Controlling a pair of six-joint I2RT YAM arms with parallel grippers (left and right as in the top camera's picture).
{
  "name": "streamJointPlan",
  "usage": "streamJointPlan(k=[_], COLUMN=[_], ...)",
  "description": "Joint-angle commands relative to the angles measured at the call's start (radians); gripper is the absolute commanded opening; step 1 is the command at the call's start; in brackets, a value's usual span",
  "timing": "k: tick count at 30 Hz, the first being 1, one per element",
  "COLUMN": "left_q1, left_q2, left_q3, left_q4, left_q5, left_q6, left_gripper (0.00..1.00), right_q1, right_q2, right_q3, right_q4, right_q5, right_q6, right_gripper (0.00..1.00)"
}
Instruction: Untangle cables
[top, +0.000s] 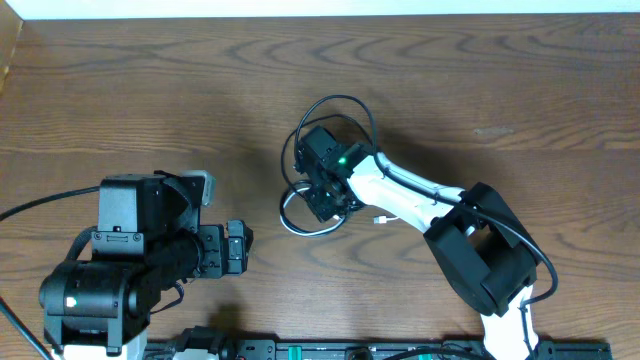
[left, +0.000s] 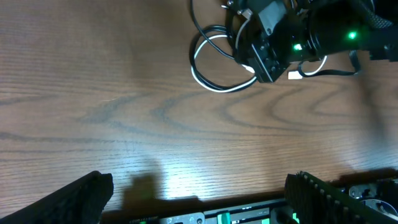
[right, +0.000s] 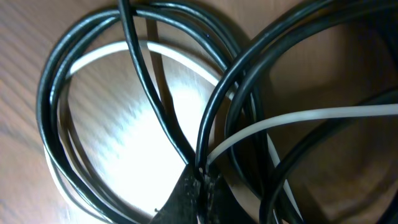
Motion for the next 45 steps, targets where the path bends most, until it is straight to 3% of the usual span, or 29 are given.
streamJointPlan(k=[1,10,18,26,31,40,41,43,44,45], left_q1=[0.002,0.002,0.002,0.002,0.002,0.002,0.002,0.002,0.002,0.002], left_q2=[-0.001,-0.001,-0.001,0.013,0.04,0.043,0.043,0.043,0.043,0.043], left_q3=[0.008,0.007,-0.008,-0.086,-0.09,-0.09,-0.09,-0.09,-0.09,-0.09], left_q4=[-0.003,-0.003,0.027,0.176,0.186,0.19,0.189,0.189,0.19,0.19], left_q5=[-0.01,-0.01,-0.008,0.172,0.195,0.312,0.311,0.321,0.34,0.372], left_q6=[-0.002,-0.002,-0.002,-0.001,0.0,0.041,0.041,0.041,0.046,0.065], left_gripper=[0.94,0.94,0.94,0.94,0.94,0.94,0.94,0.94,0.94,0.94], right_q1=[-0.004,-0.04,-0.056,-0.044,-0.031,-0.032,-0.032,-0.034,-0.036,-0.039], right_q2=[-0.068,-0.385,-0.628,-0.639,-0.632,-0.619,-0.616,-0.605,-0.599,-0.59], right_q3=[0.042,0.248,0.296,0.294,0.294,0.294,0.294,0.293,0.293,0.293], right_q4=[-0.077,-0.143,-0.053,-0.106,-0.126,-0.177,-0.19,-0.229,-0.252,-0.28], right_q5=[0.012,0.032,0.274,0.142,0.144,0.418,0.444,0.495,0.502,0.502], right_q6=[-0.004,-0.096,-0.101,-0.097,-0.098,-0.097,-0.095,-0.065,-0.055,-0.047], right_gripper=[0.01,0.01,0.01,0.01,0.01,0.01,0.11,0.68,0.84,0.92])
